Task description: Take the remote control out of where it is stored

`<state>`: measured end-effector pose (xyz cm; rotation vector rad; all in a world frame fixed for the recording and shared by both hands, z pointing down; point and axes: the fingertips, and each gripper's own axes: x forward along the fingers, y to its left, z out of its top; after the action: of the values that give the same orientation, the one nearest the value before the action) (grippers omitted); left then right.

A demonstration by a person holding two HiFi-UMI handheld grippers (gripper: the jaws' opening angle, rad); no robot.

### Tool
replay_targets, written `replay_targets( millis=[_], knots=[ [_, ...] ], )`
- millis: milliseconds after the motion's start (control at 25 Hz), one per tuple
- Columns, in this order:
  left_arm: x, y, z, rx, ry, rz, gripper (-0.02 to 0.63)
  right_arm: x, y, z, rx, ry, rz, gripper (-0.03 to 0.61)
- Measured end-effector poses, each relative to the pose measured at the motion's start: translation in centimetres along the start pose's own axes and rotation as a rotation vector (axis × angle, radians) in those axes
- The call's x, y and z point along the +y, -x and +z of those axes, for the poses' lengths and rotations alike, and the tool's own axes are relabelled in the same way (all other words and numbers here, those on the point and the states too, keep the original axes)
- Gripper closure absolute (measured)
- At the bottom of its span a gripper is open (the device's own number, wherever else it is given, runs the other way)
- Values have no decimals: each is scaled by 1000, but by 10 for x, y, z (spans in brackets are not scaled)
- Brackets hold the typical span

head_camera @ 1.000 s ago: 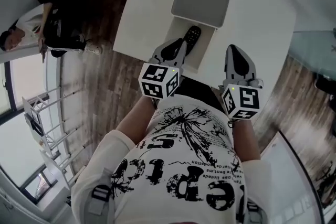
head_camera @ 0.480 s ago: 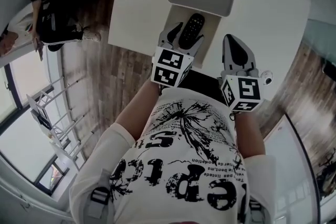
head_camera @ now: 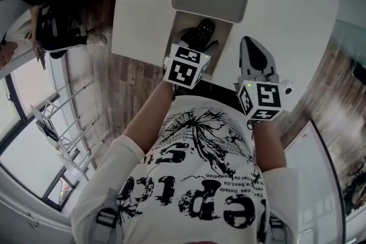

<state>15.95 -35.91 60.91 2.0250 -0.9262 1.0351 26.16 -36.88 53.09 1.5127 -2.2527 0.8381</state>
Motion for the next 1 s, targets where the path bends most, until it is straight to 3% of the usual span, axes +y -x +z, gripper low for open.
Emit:
replay_targets(
  millis=[160, 400, 800, 880, 1000],
  knots=[
    [7, -10, 0, 9, -21, 43, 308, -5, -6, -2, 11, -16, 3, 585],
    [5, -17, -11, 23, -161, 120, 308, -14, -6, -3, 20, -22, 3, 584],
    [11, -16, -8, 26, -149, 133, 311, -13, -3, 11, -13, -24, 5, 586],
    [12, -14, -5, 25, -155, 143, 344, -11, -2, 15, -18, -20, 8, 584],
    [7, -14, -8, 33, -150, 109, 347, -11, 3, 16, -28, -10, 6, 584]
  ],
)
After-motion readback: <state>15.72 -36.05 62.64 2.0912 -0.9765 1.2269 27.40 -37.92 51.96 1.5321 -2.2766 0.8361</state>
